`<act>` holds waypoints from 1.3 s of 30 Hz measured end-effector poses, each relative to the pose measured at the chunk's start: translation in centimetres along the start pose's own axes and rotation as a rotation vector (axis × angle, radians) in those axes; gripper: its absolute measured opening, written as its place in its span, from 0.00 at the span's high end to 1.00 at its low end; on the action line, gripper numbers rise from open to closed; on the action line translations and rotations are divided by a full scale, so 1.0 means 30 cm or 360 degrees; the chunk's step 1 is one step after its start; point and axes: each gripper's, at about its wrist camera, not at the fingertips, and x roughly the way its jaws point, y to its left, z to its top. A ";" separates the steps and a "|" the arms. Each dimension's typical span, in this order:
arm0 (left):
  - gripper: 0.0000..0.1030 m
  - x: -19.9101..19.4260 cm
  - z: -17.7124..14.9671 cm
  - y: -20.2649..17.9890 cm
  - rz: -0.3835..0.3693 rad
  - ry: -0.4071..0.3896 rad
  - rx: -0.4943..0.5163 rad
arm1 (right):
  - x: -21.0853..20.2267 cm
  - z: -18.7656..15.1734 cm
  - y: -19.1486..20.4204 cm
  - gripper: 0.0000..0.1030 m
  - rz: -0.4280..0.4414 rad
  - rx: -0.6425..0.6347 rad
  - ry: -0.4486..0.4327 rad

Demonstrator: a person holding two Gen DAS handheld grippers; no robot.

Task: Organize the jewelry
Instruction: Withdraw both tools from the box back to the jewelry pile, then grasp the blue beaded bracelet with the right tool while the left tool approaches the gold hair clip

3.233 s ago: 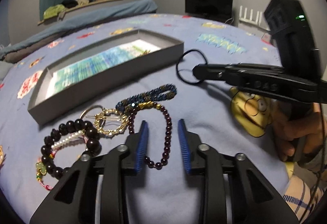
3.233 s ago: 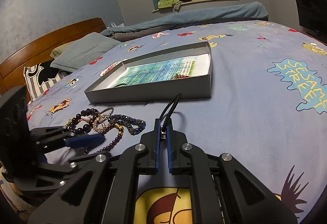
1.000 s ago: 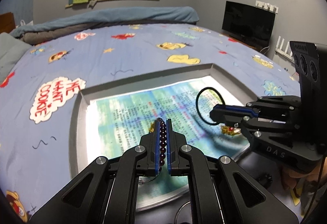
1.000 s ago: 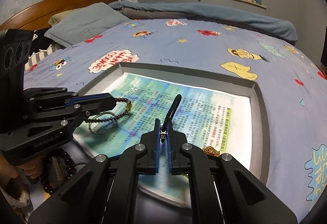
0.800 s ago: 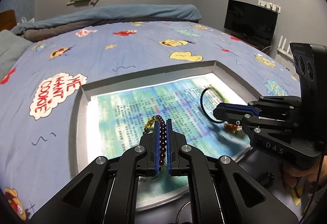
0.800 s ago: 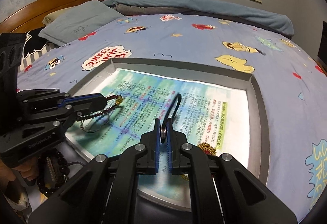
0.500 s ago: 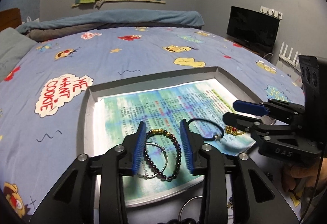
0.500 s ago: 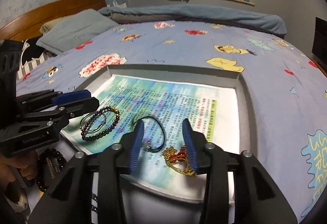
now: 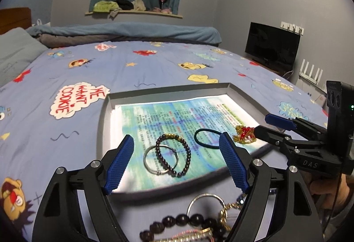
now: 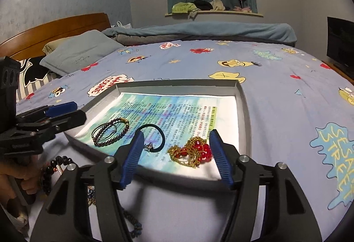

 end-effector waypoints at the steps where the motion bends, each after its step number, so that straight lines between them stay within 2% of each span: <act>1: 0.17 -0.014 -0.008 -0.005 0.0008 -0.0008 0.0006 | -0.005 -0.005 0.003 0.38 0.0001 -0.0004 0.0001; 14: 0.15 -0.156 -0.150 0.005 0.0008 -0.0020 -0.0059 | -0.087 -0.073 0.044 0.28 0.0030 -0.0027 -0.0021; 23: 0.15 -0.208 -0.234 0.005 -0.0025 -0.0048 -0.0088 | -0.121 -0.103 0.059 0.28 0.0041 -0.0023 -0.0036; 26: 0.15 -0.200 -0.249 -0.010 -0.0037 -0.0020 -0.0063 | -0.129 -0.112 0.065 0.27 0.0049 -0.0032 -0.0032; 31: 0.15 -0.202 -0.269 -0.047 -0.0045 -0.0007 0.0020 | -0.138 -0.130 0.086 0.27 0.0072 -0.0069 0.0004; 39: 0.15 -0.225 -0.295 -0.042 -0.0067 -0.0011 -0.0012 | -0.106 -0.151 0.141 0.27 0.0122 -0.0177 0.0134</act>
